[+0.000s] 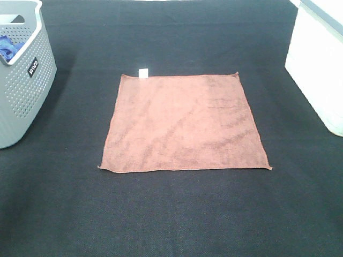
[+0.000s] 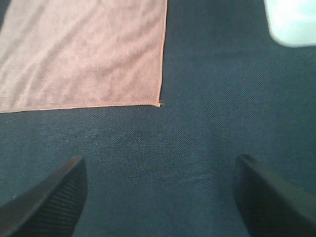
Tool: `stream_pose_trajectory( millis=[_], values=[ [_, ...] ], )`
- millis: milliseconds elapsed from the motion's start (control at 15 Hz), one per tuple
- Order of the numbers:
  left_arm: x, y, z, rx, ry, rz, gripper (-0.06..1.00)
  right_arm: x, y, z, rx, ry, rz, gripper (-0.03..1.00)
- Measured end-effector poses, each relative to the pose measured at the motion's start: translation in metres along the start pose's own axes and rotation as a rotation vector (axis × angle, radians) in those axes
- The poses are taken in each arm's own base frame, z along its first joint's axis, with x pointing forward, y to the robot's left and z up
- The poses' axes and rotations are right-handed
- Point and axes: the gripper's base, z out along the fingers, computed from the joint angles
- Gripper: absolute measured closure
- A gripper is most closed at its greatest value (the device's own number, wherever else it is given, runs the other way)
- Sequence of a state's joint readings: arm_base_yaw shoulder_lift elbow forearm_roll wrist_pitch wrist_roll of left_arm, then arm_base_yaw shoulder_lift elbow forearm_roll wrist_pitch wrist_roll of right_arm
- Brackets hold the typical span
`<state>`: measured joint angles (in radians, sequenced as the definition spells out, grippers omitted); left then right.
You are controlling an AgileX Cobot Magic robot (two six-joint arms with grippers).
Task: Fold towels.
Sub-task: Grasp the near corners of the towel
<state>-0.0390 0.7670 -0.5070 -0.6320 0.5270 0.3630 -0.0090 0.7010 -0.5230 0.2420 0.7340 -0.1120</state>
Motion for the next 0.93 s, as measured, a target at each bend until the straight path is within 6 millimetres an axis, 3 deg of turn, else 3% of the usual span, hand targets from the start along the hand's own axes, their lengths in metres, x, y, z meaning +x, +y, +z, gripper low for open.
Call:
stream_pose_trajectory(
  millis=[133,200,267,467,600,800,933],
  values=[
    [-0.002,0.006,0.035,0.023,0.132,-0.013,0.21,-0.008,-0.003,0.026,0.002,0.058,0.043,0.20],
    [-0.002,0.006,0.035,0.023,0.132,-0.013,0.21,-0.008,-0.003,0.026,0.002,0.058,0.043,0.20],
    [-0.004,0.011,0.062,0.043,0.220,-0.034,0.21,-0.014,-0.005,0.045,-0.002,0.077,0.092,0.20],
    [-0.009,0.016,0.110,0.122,0.365,-0.099,0.21,-0.018,-0.011,0.089,-0.003,0.165,0.184,0.20],
    [-0.004,0.021,0.143,0.171,0.453,-0.174,0.21,-0.032,-0.011,0.115,-0.025,0.252,0.206,0.21],
    [0.010,0.015,0.178,0.186,0.544,-0.168,0.21,-0.051,-0.010,0.147,-0.068,0.366,0.183,0.21],
    [0.020,0.010,0.207,0.157,0.573,-0.157,0.21,-0.061,-0.012,0.181,-0.094,0.466,0.169,0.21]
  ],
)
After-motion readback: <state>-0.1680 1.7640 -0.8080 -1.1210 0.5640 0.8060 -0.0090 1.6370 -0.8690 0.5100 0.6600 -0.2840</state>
